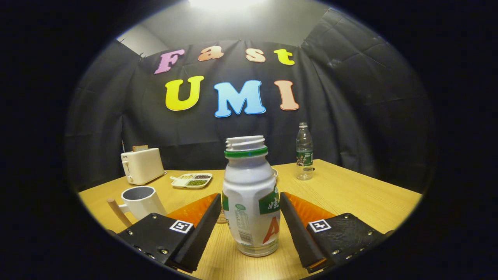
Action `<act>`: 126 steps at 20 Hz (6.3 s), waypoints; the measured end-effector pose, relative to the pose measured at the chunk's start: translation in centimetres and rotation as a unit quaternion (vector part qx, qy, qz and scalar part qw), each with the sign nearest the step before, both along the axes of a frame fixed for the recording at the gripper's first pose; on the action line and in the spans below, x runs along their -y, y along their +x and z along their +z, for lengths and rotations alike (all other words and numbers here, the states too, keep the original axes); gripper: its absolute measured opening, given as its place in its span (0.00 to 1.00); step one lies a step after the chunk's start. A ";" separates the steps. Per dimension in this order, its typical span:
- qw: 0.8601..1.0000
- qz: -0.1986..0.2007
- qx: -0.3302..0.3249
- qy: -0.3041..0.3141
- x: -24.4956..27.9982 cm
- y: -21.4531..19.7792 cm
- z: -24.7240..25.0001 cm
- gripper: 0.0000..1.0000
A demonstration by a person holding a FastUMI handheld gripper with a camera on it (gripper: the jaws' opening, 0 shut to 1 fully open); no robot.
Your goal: Take the bottle from table, then pour the juice into the cup, finally place the bottle on the coaster
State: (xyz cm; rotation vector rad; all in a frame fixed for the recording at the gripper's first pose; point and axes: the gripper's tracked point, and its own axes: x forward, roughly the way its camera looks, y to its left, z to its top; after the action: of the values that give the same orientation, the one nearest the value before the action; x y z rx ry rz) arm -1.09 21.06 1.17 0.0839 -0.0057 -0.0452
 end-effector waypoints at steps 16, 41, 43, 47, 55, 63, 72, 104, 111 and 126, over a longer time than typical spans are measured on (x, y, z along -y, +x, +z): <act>0.997 -0.003 0.010 -0.070 -1.0 0.9 1.2 0.67; 0.950 0.099 0.050 -0.292 -8.0 2.4 5.8 0.67; 0.945 0.103 0.048 -0.305 -8.3 2.7 5.7 0.67; 0.936 0.109 0.040 -0.332 -8.6 3.1 5.3 0.67; 0.917 0.116 0.020 -0.381 -8.7 4.0 4.2 0.68; 0.897 0.118 0.018 -0.425 -9.2 4.3 4.1 0.67; 0.870 0.118 0.015 -0.477 -9.4 4.5 4.0 0.68; 0.770 0.113 0.014 -0.628 -9.3 4.3 3.7 0.68; 0.743 0.108 0.020 -0.660 -9.3 4.2 3.9 0.68; 0.694 0.104 0.029 -0.712 -9.5 4.0 4.2 0.67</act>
State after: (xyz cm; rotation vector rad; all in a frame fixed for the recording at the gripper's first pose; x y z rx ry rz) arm 2.88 30.55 5.38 -1.5033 -0.0943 0.2025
